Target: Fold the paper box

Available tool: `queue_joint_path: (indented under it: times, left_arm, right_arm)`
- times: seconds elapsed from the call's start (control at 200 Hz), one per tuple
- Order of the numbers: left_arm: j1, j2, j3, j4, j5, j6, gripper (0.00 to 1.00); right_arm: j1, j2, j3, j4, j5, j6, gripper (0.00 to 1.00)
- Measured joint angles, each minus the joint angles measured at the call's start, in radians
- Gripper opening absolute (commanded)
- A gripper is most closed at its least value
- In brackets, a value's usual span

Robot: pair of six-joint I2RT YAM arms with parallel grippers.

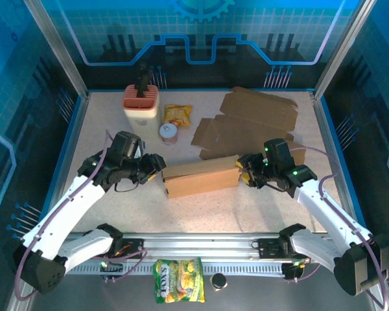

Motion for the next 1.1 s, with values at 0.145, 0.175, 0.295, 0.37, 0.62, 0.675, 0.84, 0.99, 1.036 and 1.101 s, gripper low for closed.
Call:
queue_joint_path:
  times: [0.145, 0.175, 0.295, 0.37, 0.62, 0.675, 0.84, 0.99, 1.036, 1.101]
  left_arm:
    - [0.002, 0.019, -0.045, 0.021, 0.039, -0.006, 0.44]
    - [0.002, 0.019, -0.054, 0.023, 0.044, -0.007, 0.43]
    - [0.002, 0.018, -0.088, 0.035, 0.053, -0.006, 0.41]
    - [0.002, 0.015, -0.109, 0.051, 0.06, -0.005, 0.39]
    - [0.002, -0.017, -0.156, 0.109, 0.073, 0.014, 0.31]
    - [0.002, -0.026, -0.164, 0.117, 0.075, 0.027, 0.3]
    - [-0.001, -0.038, -0.168, 0.114, 0.07, 0.076, 0.28]
    - [-0.027, -0.041, -0.166, 0.111, 0.047, 0.119, 0.27]
    - [-0.039, -0.042, -0.164, 0.108, 0.033, 0.13, 0.27]
    - [-0.058, -0.043, -0.159, 0.104, 0.009, 0.14, 0.27]
  right_arm:
    - [0.0, 0.0, 0.0, 0.0, 0.0, 0.0, 0.53]
    - [0.0, 0.0, 0.0, 0.0, 0.0, 0.0, 0.53]
    - [0.0, -0.002, -0.003, 0.001, 0.0, 0.0, 0.52]
    - [0.0, -0.005, -0.01, 0.006, 0.0, 0.0, 0.51]
    - [0.0, -0.012, -0.019, 0.016, -0.002, -0.005, 0.52]
    - [0.0, -0.012, -0.018, 0.014, -0.001, -0.016, 0.55]
    - [0.0, 0.017, 0.048, -0.085, 0.004, -0.089, 0.78]
    - [-0.006, 0.088, 0.189, -0.188, -0.001, -0.119, 0.82]
    - [-0.011, 0.097, 0.213, -0.2, -0.005, -0.111, 0.82]
    - [-0.021, 0.098, 0.22, -0.21, -0.019, -0.082, 0.85]
